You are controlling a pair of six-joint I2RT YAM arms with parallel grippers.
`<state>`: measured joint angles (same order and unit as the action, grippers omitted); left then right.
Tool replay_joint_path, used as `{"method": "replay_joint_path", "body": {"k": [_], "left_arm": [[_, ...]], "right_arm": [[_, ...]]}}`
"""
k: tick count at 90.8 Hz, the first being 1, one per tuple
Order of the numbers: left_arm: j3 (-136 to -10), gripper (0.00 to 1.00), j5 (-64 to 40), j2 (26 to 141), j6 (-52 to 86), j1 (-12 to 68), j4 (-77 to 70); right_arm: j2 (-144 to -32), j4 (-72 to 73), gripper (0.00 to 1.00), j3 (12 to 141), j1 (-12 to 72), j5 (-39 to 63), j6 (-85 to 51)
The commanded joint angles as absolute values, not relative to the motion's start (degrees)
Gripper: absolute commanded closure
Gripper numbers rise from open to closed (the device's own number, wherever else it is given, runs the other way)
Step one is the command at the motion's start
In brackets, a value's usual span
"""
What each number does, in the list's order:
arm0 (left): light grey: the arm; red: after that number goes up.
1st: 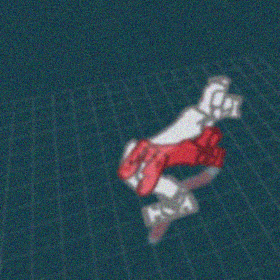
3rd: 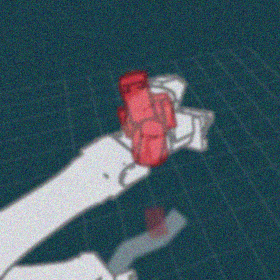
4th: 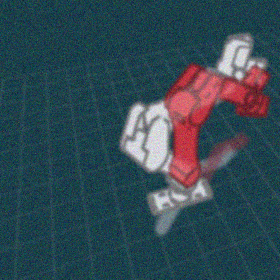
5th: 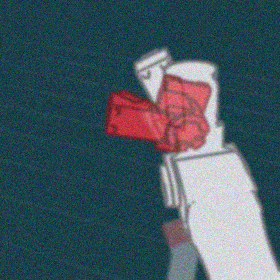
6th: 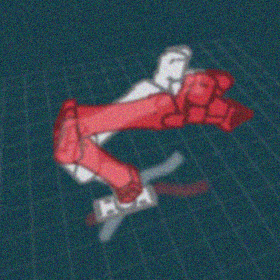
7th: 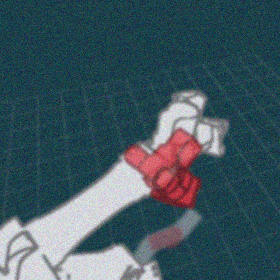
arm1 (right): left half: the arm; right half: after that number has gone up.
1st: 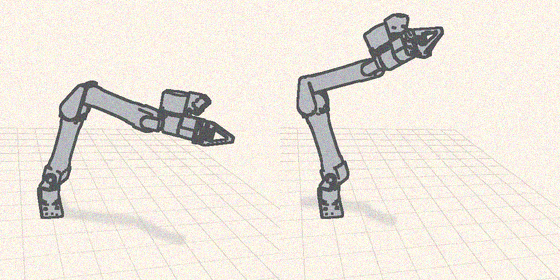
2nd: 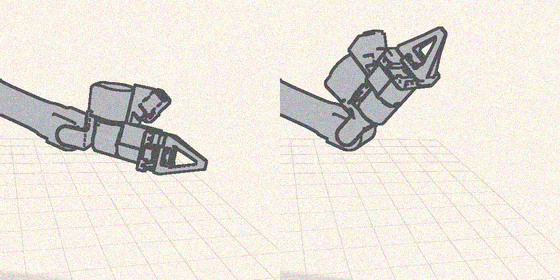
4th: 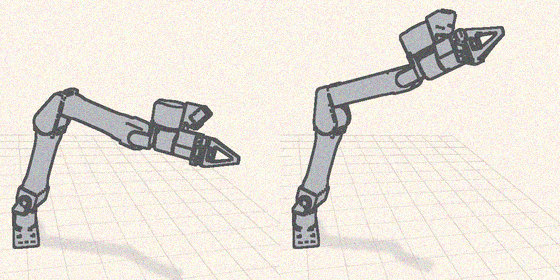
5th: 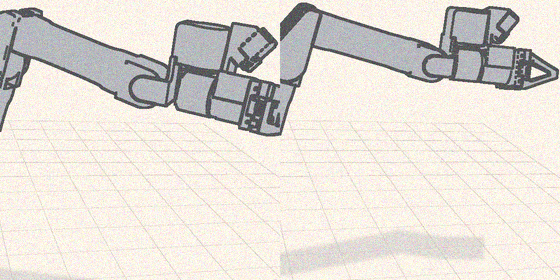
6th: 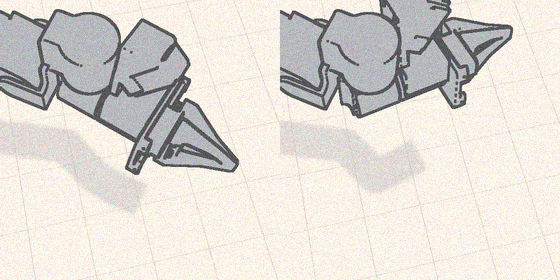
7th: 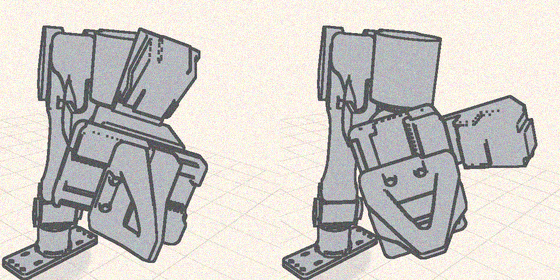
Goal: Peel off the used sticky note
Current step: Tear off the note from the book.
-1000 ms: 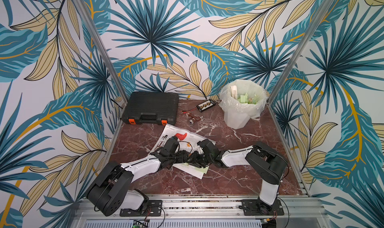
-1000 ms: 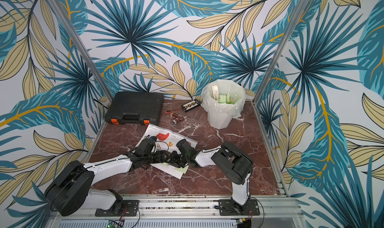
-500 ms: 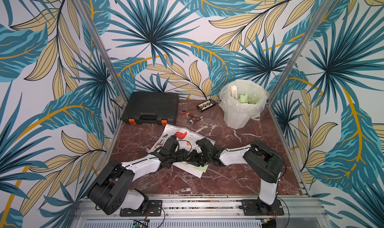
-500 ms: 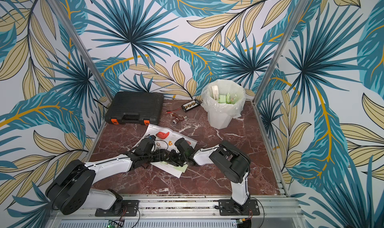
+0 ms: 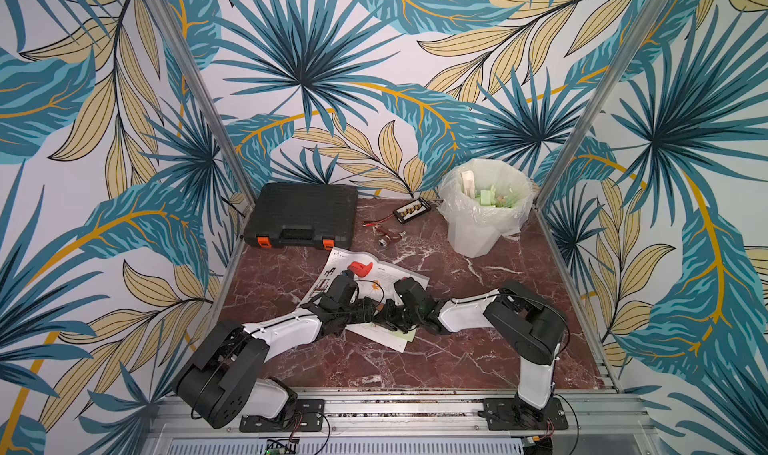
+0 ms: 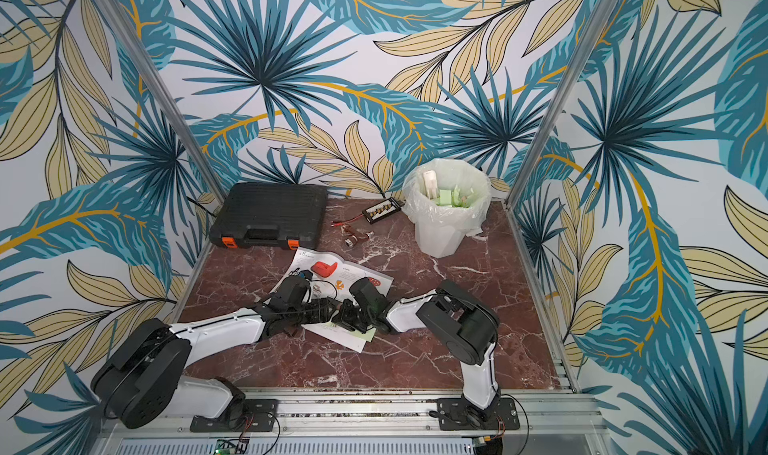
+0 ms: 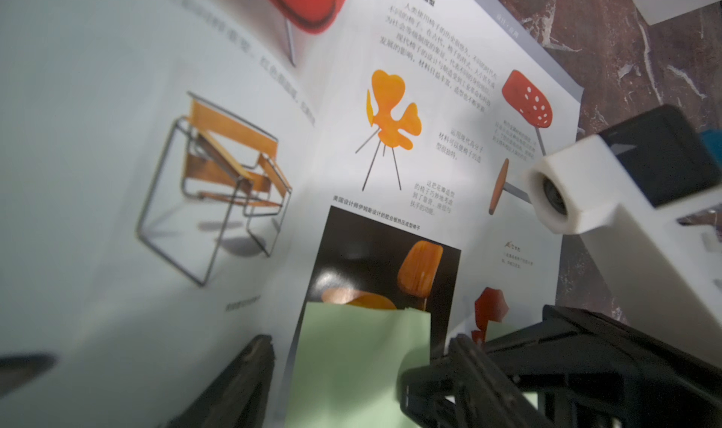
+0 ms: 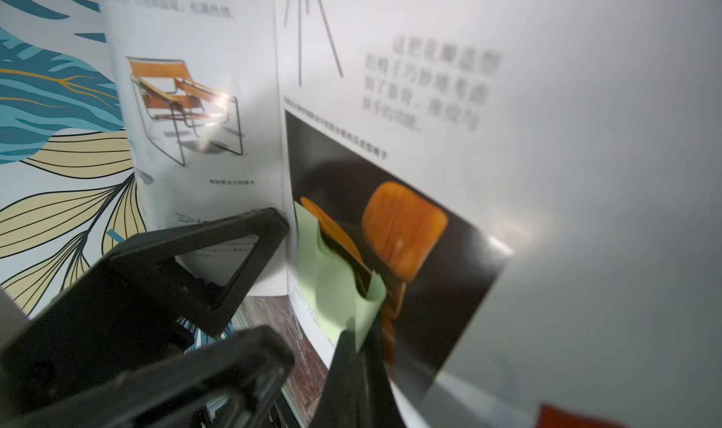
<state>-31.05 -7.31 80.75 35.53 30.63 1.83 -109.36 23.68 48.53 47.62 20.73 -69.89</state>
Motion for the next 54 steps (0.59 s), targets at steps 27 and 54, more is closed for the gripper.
{"method": "replay_joint_path", "body": {"k": [27,54], "left_arm": [[-29.4,0.25,-6.7,83.3,35.8,28.6,9.0],[-29.2,0.25,-6.3,83.7,35.9,28.0,9.3]], "right_arm": [[-101.5,25.7,1.0,42.1,47.5,18.9,-70.1],[-97.9,25.8,1.0,38.8,47.5,18.0,-69.8]]}}
